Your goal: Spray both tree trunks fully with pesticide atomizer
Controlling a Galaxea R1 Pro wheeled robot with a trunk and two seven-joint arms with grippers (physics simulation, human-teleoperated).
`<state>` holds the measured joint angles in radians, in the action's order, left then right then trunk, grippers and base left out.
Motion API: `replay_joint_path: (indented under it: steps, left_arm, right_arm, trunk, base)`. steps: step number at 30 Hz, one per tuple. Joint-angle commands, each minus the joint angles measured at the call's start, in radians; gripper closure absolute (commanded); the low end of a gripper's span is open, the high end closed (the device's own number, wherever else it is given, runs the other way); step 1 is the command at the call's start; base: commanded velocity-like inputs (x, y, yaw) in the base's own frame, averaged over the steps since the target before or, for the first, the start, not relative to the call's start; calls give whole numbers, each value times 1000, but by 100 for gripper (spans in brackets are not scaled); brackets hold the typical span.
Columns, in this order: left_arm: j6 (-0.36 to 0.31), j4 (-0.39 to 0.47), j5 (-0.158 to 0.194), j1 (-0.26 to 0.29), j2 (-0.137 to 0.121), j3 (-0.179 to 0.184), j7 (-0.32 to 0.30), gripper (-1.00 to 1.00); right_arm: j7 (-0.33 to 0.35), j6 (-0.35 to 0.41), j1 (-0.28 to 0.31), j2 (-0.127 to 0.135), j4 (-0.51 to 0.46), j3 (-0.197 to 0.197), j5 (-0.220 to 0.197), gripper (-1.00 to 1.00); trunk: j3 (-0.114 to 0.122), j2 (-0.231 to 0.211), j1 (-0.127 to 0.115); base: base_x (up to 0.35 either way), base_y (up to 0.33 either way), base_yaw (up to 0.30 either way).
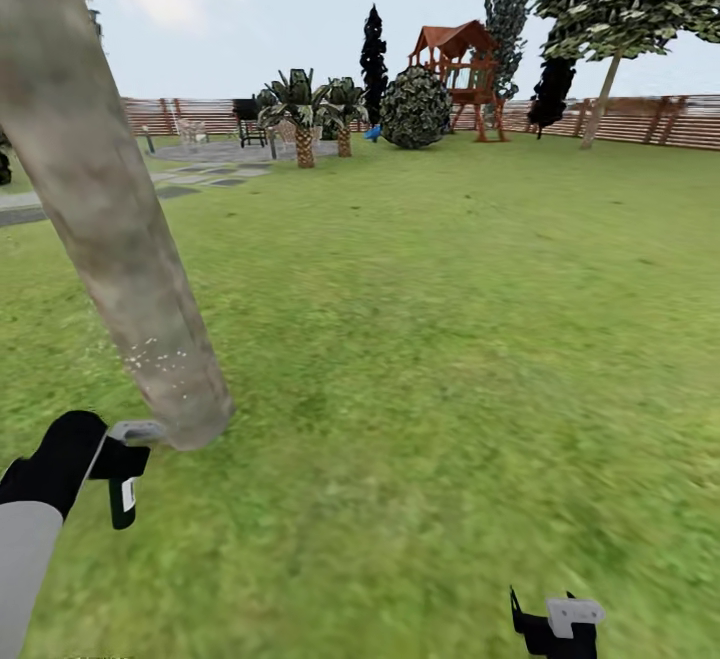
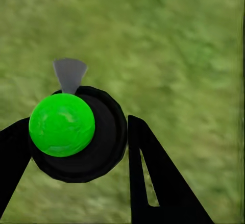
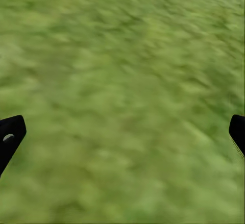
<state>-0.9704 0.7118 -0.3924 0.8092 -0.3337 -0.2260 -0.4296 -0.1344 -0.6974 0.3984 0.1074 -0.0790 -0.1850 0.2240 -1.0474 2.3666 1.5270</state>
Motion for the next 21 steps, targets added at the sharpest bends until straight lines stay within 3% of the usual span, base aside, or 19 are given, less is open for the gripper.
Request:
replay_joint_path:
  steps: [1, 7, 15, 21]
  left_arm:
    - [-3, 1, -10, 1, 2, -14, -9, 100]
    - [-2, 1, -10, 1, 7, -25, -9, 100]
    - [-2, 3, -10, 1, 10, -26, -8, 100]
    - [-2, 4, -10, 1, 10, -26, -9, 100]
  right_arm:
    - [-5, -2, 0, 0, 1, -5, 11, -100]
    - [-5, -2, 0, -1, 1, -5, 11, -100]
    - [-5, -2, 0, -1, 1, -5, 11, -100]
    - [-5, -2, 0, -1, 1, -5, 11, -100]
  trunk:
    - [-1, 0, 0]
    - [-1, 0, 0]
    - [-1, 0, 0]
    - [-1, 0, 0]
  base:
    - [180, -239, 277]
    - [184, -235, 232]
    - [178, -236, 16]
    - [-20, -267, 44]
